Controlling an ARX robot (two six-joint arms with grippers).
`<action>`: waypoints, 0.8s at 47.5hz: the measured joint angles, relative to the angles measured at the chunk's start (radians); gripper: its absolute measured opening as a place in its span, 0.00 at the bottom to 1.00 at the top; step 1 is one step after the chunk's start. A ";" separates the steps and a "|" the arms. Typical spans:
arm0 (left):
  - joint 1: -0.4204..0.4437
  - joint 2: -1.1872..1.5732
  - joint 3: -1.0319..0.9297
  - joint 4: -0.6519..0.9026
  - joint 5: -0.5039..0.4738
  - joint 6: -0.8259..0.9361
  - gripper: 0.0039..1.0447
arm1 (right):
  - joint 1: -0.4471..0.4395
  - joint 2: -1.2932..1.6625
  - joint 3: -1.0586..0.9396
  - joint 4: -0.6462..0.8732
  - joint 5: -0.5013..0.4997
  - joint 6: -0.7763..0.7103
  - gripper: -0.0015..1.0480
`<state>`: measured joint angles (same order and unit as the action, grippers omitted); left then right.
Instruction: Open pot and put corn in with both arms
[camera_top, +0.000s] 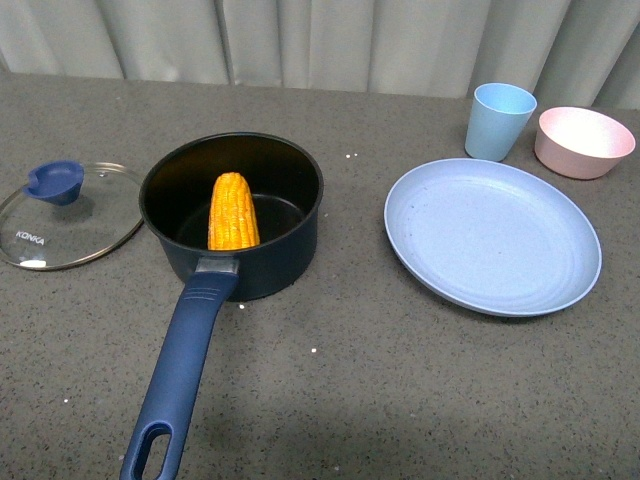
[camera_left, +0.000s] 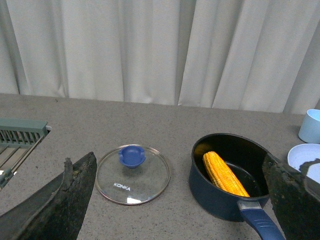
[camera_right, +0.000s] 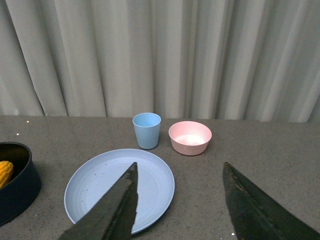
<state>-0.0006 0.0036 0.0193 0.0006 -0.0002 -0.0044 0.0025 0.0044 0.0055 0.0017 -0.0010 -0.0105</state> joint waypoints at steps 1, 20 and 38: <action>0.000 0.000 0.000 0.000 0.000 0.000 0.94 | 0.000 0.000 0.000 0.000 0.000 0.000 0.54; 0.000 0.000 0.000 0.000 0.000 0.000 0.94 | 0.000 0.000 0.000 0.000 0.000 0.002 0.91; 0.000 0.000 0.000 0.000 0.000 0.000 0.94 | 0.000 0.000 0.000 0.000 0.000 0.002 0.91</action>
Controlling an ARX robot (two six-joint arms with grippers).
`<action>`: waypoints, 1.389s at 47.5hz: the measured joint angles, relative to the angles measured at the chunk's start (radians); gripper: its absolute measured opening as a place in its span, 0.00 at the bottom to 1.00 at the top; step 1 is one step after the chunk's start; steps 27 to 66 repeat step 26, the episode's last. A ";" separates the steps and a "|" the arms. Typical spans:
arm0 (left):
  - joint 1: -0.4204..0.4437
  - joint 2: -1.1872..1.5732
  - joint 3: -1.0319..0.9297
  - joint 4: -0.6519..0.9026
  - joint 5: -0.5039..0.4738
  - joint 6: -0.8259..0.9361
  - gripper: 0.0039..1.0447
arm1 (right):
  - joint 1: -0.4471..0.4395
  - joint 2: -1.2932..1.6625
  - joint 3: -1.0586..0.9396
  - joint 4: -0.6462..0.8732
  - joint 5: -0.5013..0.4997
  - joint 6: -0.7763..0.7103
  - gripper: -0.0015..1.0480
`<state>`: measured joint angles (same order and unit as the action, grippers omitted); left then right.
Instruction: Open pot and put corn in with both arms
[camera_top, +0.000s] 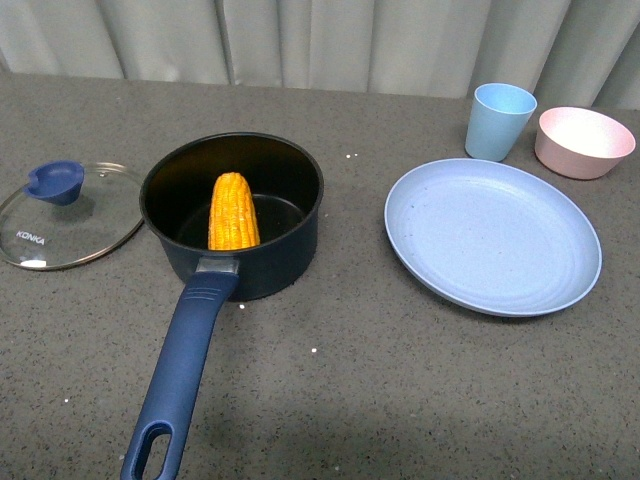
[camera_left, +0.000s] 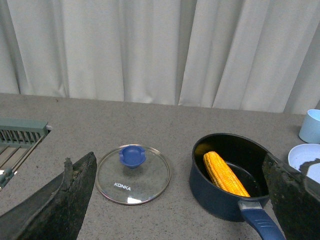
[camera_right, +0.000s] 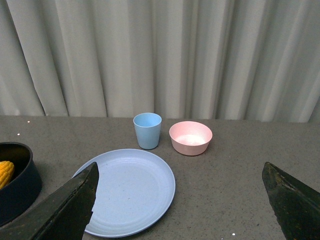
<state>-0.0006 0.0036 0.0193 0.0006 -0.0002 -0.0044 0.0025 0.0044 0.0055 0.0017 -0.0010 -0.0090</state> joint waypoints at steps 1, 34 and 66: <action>0.000 0.000 0.000 0.000 0.000 0.000 0.94 | 0.000 0.000 0.000 0.000 0.000 0.000 0.91; 0.000 0.000 0.000 0.000 0.000 0.000 0.94 | 0.000 0.000 0.000 0.000 0.000 0.000 0.91; 0.000 0.000 0.000 0.000 0.000 0.000 0.94 | 0.000 0.000 0.000 0.000 0.000 0.000 0.91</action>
